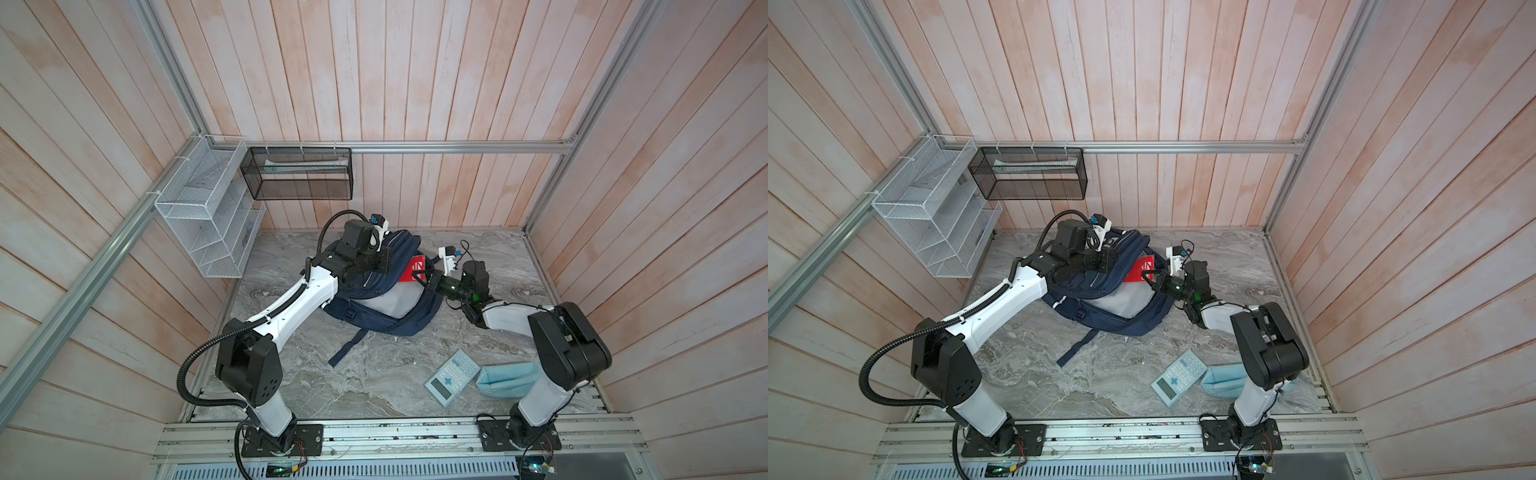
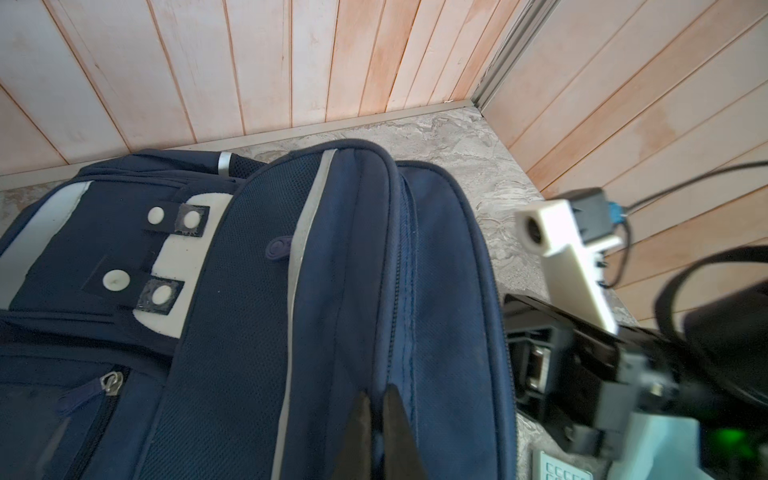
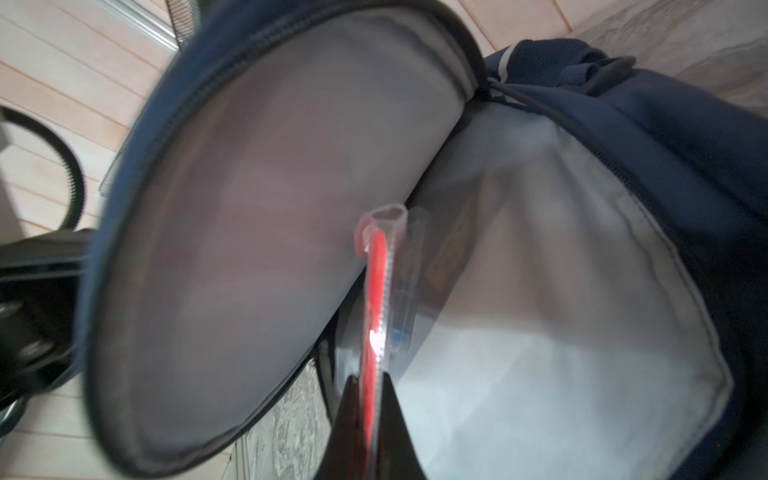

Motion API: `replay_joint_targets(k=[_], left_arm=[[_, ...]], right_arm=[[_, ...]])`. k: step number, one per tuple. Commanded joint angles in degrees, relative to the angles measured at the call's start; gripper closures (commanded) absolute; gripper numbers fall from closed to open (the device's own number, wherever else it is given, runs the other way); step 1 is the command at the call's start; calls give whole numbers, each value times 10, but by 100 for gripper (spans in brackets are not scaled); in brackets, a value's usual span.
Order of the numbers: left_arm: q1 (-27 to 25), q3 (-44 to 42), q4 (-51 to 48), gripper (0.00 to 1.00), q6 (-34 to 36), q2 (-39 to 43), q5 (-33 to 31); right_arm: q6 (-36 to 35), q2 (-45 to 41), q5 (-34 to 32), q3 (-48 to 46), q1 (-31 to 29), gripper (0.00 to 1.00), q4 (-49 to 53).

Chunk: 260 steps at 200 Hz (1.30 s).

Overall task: Pack the student bag
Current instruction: 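Insert the red pouch into the backpack with right gripper while left holds it open, then release the pouch and move the right gripper to the light-blue cloth pouch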

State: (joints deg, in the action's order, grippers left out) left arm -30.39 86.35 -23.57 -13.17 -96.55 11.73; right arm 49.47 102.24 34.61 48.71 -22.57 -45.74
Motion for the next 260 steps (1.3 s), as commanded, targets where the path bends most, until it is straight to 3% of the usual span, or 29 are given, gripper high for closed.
replay_joint_targets(k=[1, 34, 54, 78, 97, 135, 138, 143, 165, 176, 196, 204, 220, 233, 242, 260], left_arm=[[-2, 23, 40, 100, -6, 13, 30], [-1, 29, 44, 100, -11, 8, 36], [-1, 19, 51, 100, -16, 5, 36], [-1, -15, 78, 100, -27, 5, 33], [-15, -53, 108, 100, -33, 9, -8], [-19, -77, 138, 100, -47, -29, 9], [-20, -78, 138, 100, -47, -30, 6], [-23, -81, 138, 100, -47, -32, -3], [-34, -98, 146, 100, -41, -35, -28], [-35, -111, 162, 100, -46, -34, -15], [-35, -119, 175, 100, -52, -36, 5], [-35, -119, 174, 100, -52, -37, 6], [-36, -124, 176, 100, -55, -33, 9], [-35, -132, 180, 100, -58, -27, 11], [-35, -138, 182, 100, -60, -23, 12], [-34, -151, 190, 100, -62, -13, 12]], right_arm=[[43, 65, -34, 60, -26, 100, -62], [79, 173, -45, 187, -69, 100, -39], [97, 198, -41, 206, -76, 61, -60], [32, 108, -104, 128, -71, 33, -2], [-5, 28, -121, 61, -59, 27, 57], [-50, -121, -174, -41, -45, 20, 190], [-52, -134, -182, -47, -46, 18, 203], [-58, -157, -198, -57, -44, 3, 225], [-48, -273, -304, -108, -30, 2, 299], [-58, -319, -267, -133, 8, 2, 320], [0, -360, -56, -180, 126, 2, 323], [16, -374, -35, -183, 152, 7, 371], [-25, -406, -123, -129, 139, 9, 576], [-23, -430, -311, -75, 89, 5, 727], [27, -437, -422, -50, 61, 2, 816], [97, -418, -473, -10, 77, 2, 963]])
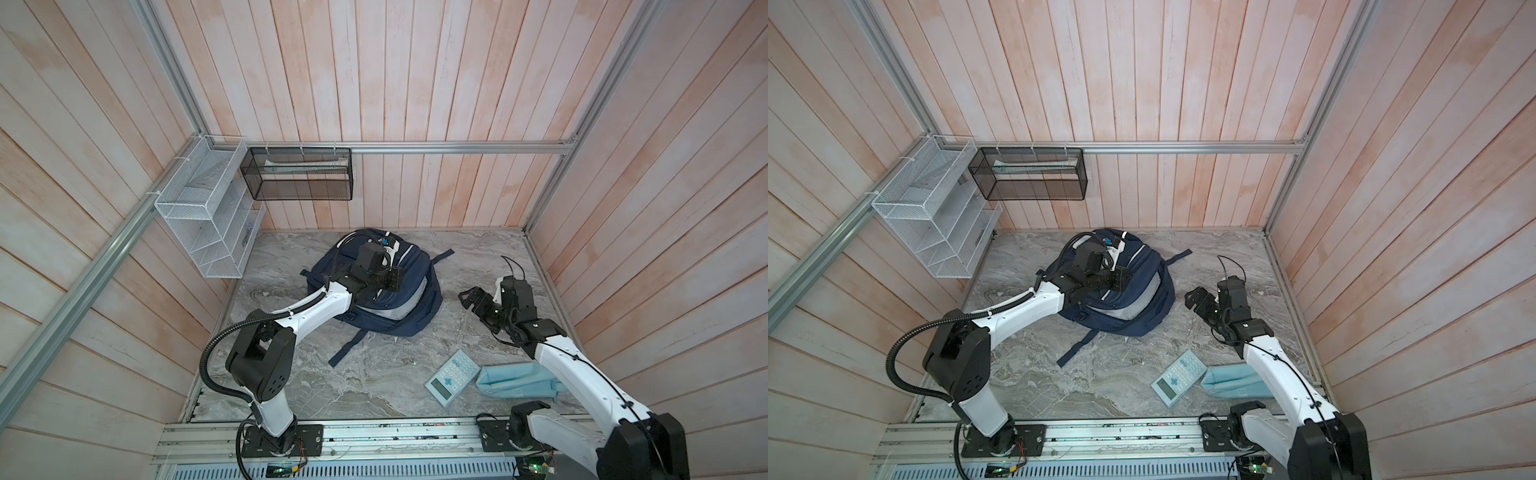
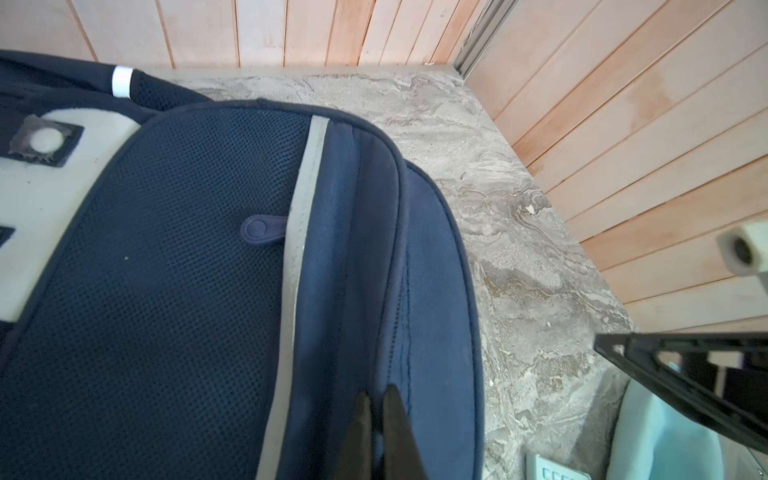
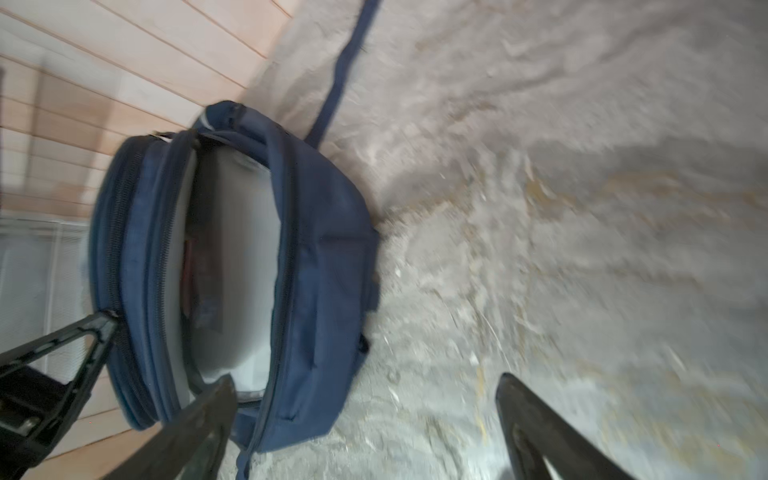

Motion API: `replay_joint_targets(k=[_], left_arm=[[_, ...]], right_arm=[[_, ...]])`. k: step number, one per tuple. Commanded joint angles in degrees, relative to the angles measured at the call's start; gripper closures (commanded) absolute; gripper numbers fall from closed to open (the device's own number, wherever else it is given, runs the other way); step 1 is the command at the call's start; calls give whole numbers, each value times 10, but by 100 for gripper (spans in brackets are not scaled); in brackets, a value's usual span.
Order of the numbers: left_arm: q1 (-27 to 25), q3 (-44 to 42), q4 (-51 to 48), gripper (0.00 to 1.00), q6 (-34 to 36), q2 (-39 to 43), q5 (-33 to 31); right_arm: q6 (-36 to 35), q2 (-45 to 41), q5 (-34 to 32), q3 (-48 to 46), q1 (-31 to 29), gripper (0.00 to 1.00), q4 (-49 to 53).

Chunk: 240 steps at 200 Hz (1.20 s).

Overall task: Pack the student bag
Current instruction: 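Release the pouch and move the right gripper to the light-blue cloth pouch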

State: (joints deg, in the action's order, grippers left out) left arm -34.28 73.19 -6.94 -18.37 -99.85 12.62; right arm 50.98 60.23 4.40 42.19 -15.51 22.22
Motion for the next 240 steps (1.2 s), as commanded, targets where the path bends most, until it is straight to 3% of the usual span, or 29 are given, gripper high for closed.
replay_joint_targets(k=[1, 38, 60, 98, 137, 158, 178, 219, 240], left_arm=[[5, -20, 24, 100, -10, 20, 3], [7, -26, 24, 100, -14, 25, 20], [10, -34, 37, 100, -21, 26, 39], [12, -43, 39, 100, -22, 33, 33], [25, -61, 50, 100, -29, 39, 42], [30, -62, 51, 100, -31, 37, 46], [33, -61, 51, 100, -31, 36, 48], [41, -68, 53, 100, -32, 39, 46], [42, -68, 52, 100, -31, 41, 45]], right_arm=[[82, 2, -171, 55, 7, 2, 283], [200, 64, -114, 63, 19, 2, 443], [207, 82, -73, 40, 19, 3, 469], [212, 62, -73, 24, 20, 5, 506], [217, 61, -36, -20, 17, 6, 460], [217, 78, -25, -54, 18, 19, 422], [217, 98, -20, -79, 19, 40, 403], [206, 100, -64, -67, 23, 99, 380], [157, 82, -107, -40, 23, 100, 358]])
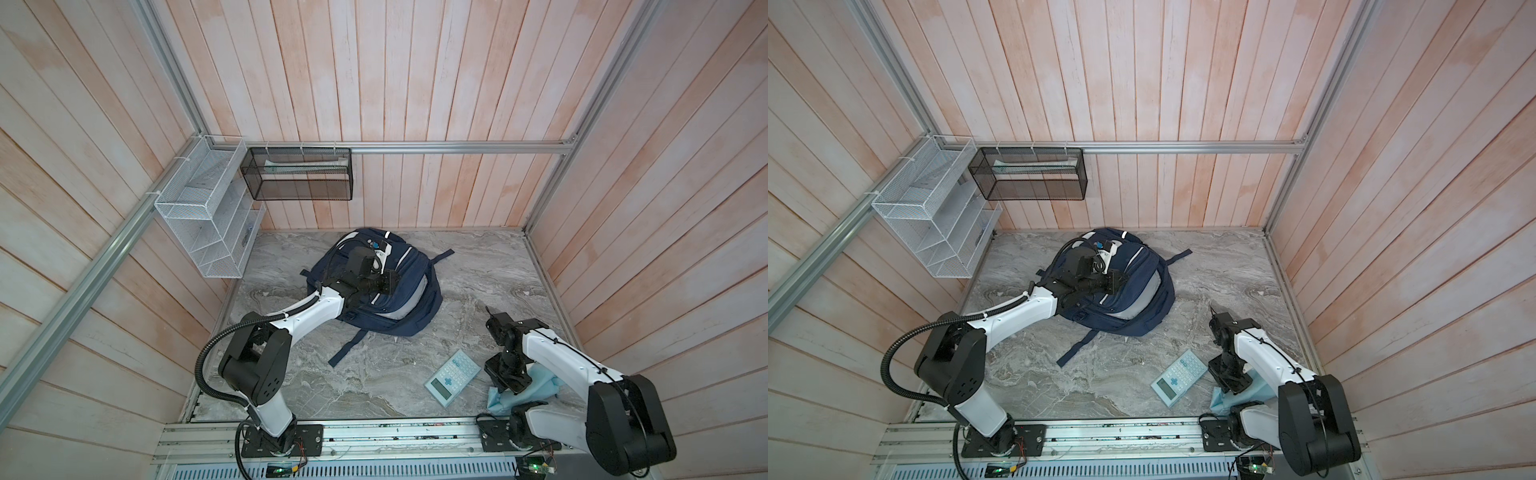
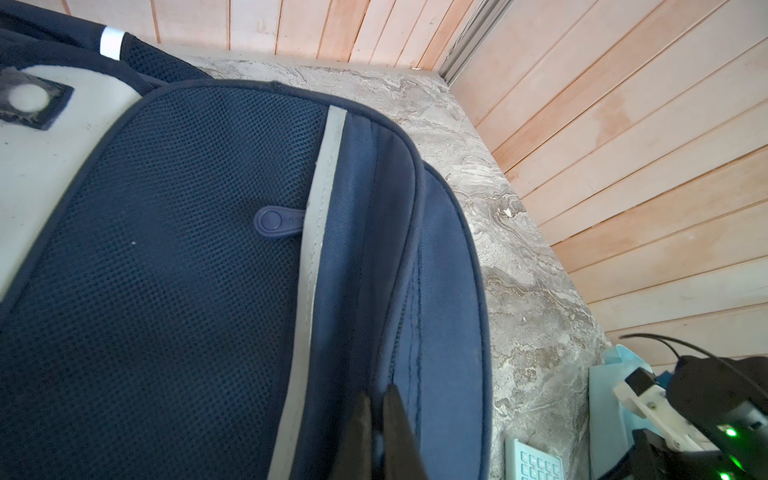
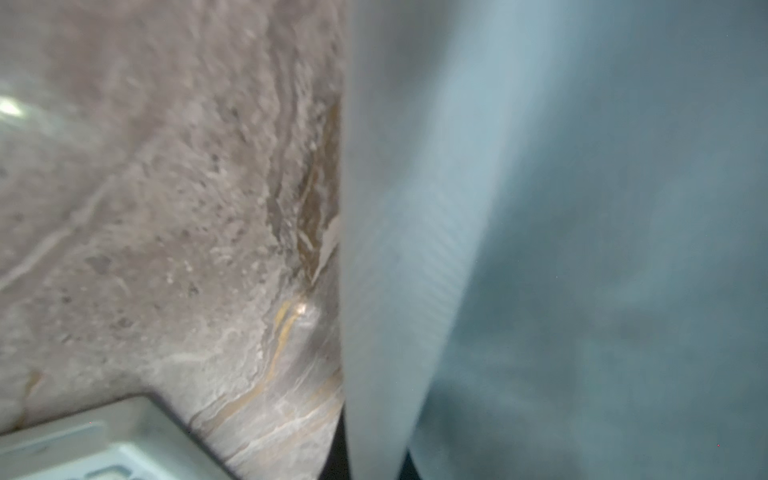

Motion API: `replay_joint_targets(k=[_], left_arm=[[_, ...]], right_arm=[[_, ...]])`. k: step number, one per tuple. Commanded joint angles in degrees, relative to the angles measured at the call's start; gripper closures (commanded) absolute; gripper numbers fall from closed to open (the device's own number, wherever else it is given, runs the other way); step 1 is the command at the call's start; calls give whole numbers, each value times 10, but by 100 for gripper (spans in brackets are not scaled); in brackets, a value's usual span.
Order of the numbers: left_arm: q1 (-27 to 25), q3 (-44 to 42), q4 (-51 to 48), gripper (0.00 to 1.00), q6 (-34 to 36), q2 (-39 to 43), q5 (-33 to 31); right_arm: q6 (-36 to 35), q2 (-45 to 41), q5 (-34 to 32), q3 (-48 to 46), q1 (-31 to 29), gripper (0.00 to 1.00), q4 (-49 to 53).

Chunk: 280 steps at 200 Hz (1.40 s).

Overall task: Pack the student bag
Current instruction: 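Release the pouch and move the right gripper to the light-blue cloth pouch, then grasp and lift the light-blue cloth pouch with the right gripper, then push the light-blue pouch into the backpack opening with the right gripper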

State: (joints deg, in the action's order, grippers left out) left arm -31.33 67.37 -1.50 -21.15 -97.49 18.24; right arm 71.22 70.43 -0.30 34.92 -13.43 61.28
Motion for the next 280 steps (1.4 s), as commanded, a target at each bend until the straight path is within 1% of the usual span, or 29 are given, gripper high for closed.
replay_joint_targets(k=[1, 10, 18, 37, 44, 53, 62, 74, 86, 99, 115, 124, 137, 155, 165, 172, 185, 198, 212, 232, 239, 259, 273, 280], left_arm=[[12, -9, -2, 100, -3, 18, -11], [13, -10, -1, 100, -4, 19, -13], [14, -11, 2, 100, -5, 23, -12], [23, -15, 13, 100, -17, 34, 7], [29, -15, 16, 100, -23, 36, 21], [38, -16, 26, 100, -36, 39, 42], [48, -17, 36, 100, -47, 42, 65], [60, -20, 53, 100, -65, 44, 97], [73, -23, 75, 100, -89, 42, 134], [88, -23, 99, 100, -117, 37, 172], [98, -9, 104, 100, -132, 32, 189], [99, 8, 86, 100, -126, 29, 186], [99, 30, 66, 100, -118, 27, 184], [99, 49, 46, 100, -113, 28, 173], [99, 58, 35, 100, -110, 28, 168], [99, 66, 24, 100, -107, 27, 165], [99, 74, 15, 100, -105, 30, 157], [99, 84, 5, 100, -104, 34, 150], [99, 95, -7, 100, -101, 37, 144], [99, 107, -15, 100, -101, 38, 141], [99, 110, -16, 100, -102, 37, 141], [99, 118, -24, 100, -104, 36, 145], [97, 118, -21, 100, -107, 36, 149], [95, 119, -19, 100, -110, 36, 154]], right_arm=[[-49, -21, -63, 34, 2, 100, -36], [-85, -27, -87, 43, 2, 100, -70], [-131, -34, -100, 46, 2, 100, -109], [-209, -48, -114, 46, 0, 100, -215], [-238, -55, -112, 42, -1, 100, -255], [-288, -64, -94, 36, -1, 100, -311], [-313, -76, -73, 36, -3, 100, -351], [-353, -100, -11, 29, -5, 100, -423], [-365, -124, 37, 30, -8, 100, -476], [-384, -138, 116, 34, -14, 100, -534], [-391, -127, 212, 46, -26, 100, -595], [-382, -111, 239, 53, -40, 100, -629], [-375, -67, 267, 60, -75, 100, -695], [-406, 19, 309, 100, -125, 100, -752], [-416, 74, 333, 123, -142, 100, -789], [-415, 108, 358, 136, -143, 100, -821], [-388, 175, 397, 154, -141, 100, -895], [-378, 238, 464, 188, -140, 100, -944], [-370, 307, 527, 217, -140, 100, -1025], [-348, 390, 581, 255, -139, 100, -1134], [-332, 419, 588, 265, -139, 100, -1174], [-267, 498, 574, 301, -137, 100, -1250], [-211, 546, 550, 324, -137, 100, -1296], [-190, 566, 535, 343, -138, 100, -1297]])
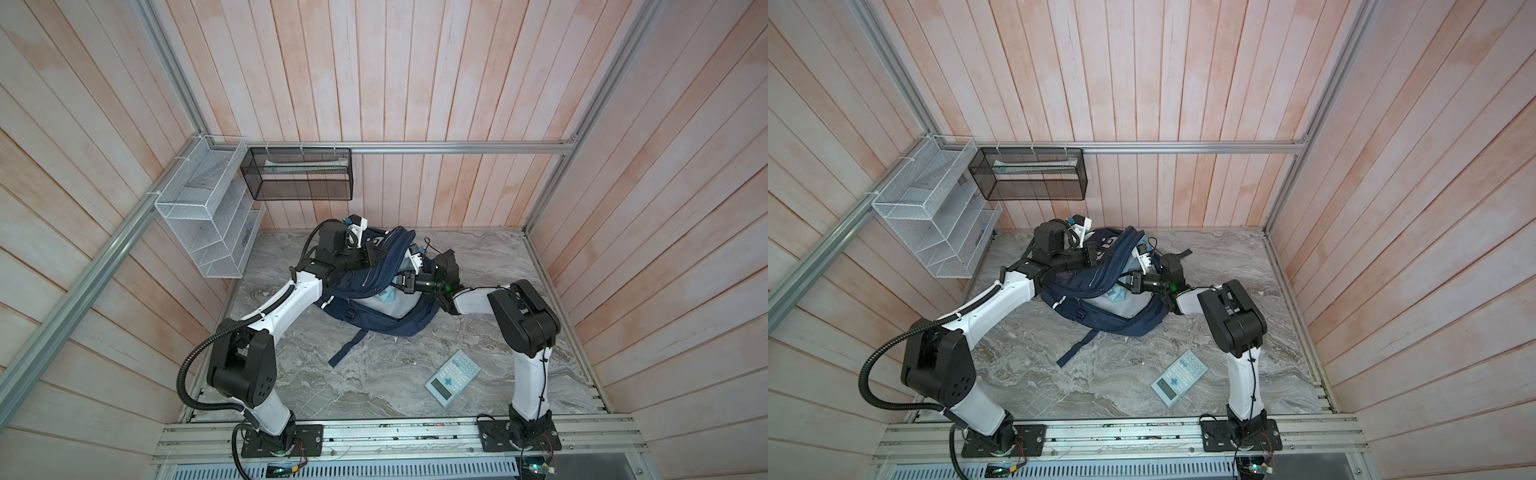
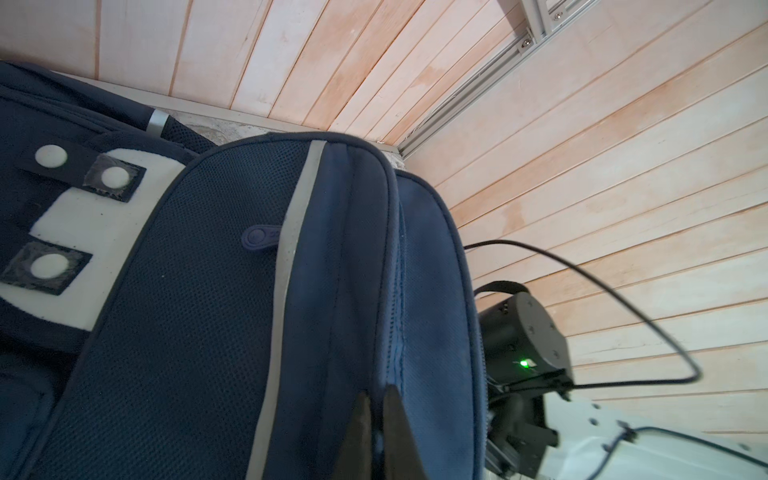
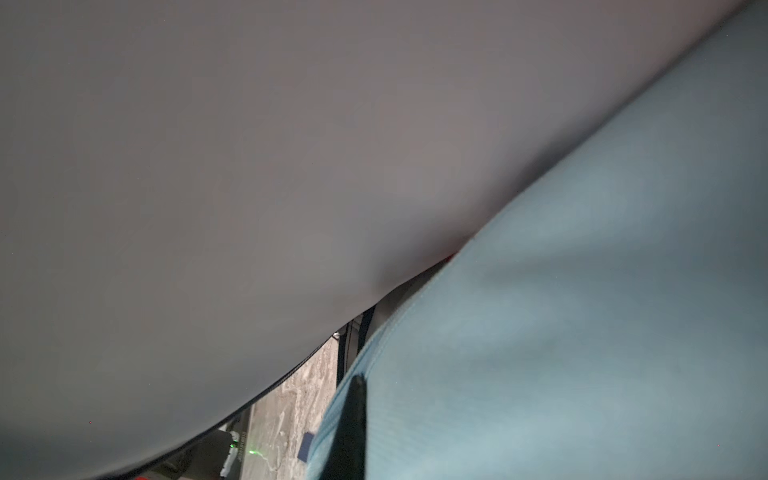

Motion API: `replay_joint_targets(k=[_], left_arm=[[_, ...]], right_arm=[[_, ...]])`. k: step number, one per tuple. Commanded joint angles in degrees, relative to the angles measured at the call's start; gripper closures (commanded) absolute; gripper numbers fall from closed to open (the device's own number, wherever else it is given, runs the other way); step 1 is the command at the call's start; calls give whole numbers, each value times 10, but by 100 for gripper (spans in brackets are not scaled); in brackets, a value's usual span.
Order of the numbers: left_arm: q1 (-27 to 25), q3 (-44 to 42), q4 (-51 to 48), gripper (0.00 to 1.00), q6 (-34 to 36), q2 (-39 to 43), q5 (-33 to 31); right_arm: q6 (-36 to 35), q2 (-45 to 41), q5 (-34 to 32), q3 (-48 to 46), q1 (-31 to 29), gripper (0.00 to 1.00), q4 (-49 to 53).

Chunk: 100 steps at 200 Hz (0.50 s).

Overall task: Pack the student bag
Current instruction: 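Push the light-blue pouch into the backpack opening with the right gripper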

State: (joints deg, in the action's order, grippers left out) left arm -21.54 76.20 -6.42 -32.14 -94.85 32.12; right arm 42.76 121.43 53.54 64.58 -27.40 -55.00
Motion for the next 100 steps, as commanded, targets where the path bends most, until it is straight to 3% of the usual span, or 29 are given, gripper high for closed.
replay_joint_targets(k=[1, 26, 36, 57, 77, 100], left_arm=[[-4, 31, 30, 100, -1, 9, 16], [-18, 27, 33, 100, -7, 10, 10], [-22, 23, 39, 100, -9, 8, 8], [-21, 17, 32, 100, -7, -8, -6], [-22, 4, 33, 100, 2, -16, -46], [-27, 4, 35, 100, 8, -32, -71]], right_arm=[[96, 59, -5, 50, 2, 100, -134], [107, 111, -55, 108, -16, 100, -146], [118, 133, -46, 144, -23, 100, -148], [158, 140, -47, 156, -22, 80, -151], [138, 90, -86, 96, -6, 58, -90], [99, 29, -106, 31, 7, 48, -32]])
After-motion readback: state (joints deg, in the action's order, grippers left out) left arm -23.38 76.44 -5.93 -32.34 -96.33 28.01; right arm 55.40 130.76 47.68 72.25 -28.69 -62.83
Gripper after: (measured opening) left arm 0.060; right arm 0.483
